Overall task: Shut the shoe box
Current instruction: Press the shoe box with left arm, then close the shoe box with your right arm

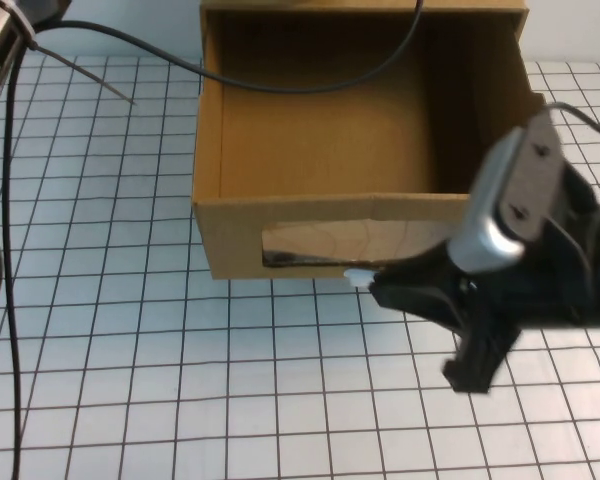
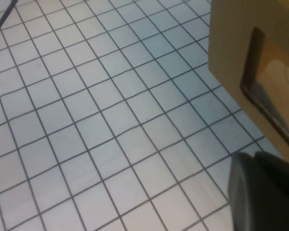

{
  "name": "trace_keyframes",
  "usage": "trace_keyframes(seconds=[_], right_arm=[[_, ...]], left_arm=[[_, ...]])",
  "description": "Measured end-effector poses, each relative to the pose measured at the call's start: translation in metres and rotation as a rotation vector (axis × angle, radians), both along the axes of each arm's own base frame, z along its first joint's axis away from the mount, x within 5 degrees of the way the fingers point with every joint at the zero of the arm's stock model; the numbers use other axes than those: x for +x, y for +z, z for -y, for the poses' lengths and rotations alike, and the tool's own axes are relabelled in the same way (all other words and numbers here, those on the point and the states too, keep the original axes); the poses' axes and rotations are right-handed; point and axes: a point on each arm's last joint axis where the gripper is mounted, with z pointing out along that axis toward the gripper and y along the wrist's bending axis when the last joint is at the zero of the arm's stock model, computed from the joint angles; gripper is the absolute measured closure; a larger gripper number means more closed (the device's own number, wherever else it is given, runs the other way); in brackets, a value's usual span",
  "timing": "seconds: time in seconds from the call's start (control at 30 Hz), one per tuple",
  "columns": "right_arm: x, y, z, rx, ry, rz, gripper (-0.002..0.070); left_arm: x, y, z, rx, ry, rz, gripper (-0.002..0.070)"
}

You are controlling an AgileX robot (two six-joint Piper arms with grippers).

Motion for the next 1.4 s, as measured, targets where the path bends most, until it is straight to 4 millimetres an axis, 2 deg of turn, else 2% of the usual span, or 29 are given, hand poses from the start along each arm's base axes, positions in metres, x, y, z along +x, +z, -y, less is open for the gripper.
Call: trace_keyframes(seconds=[0.3,0.43,0.67,0.97,1.27,1.4], right_arm=[[0.071,-0.007,-0.038,-0.035,0.009,-0.028,0.069],[0.1,0.001,-0.049,-0.027,0.009,-0.002,0.069],[0.15,0.011,-0.047,-0.018,-0.04,0.05,0.069],[0.207,0.013,-0.034,-0.002,-0.114,0.102,0.069],[0.215,0.015,-0.036,0.009,-0.09,0.094,0.069],[0.217,0.017,-0.038,0.053,-0.148,0.059,0.069]], left_arm=[[0.002,-0.002,-0.003,-0.021,-0.001,-0.026,0.068],[0.003,-0.002,-0.005,-0.022,-0.002,-0.031,0.068],[0.003,-0.002,-0.005,-0.022,-0.002,-0.033,0.068],[0.003,-0.002,-0.005,-0.02,-0.006,-0.029,0.068],[0.003,-0.002,-0.006,-0.018,-0.007,-0.026,0.068],[0.003,-0.002,-0.006,-0.017,-0.008,-0.027,0.068]])
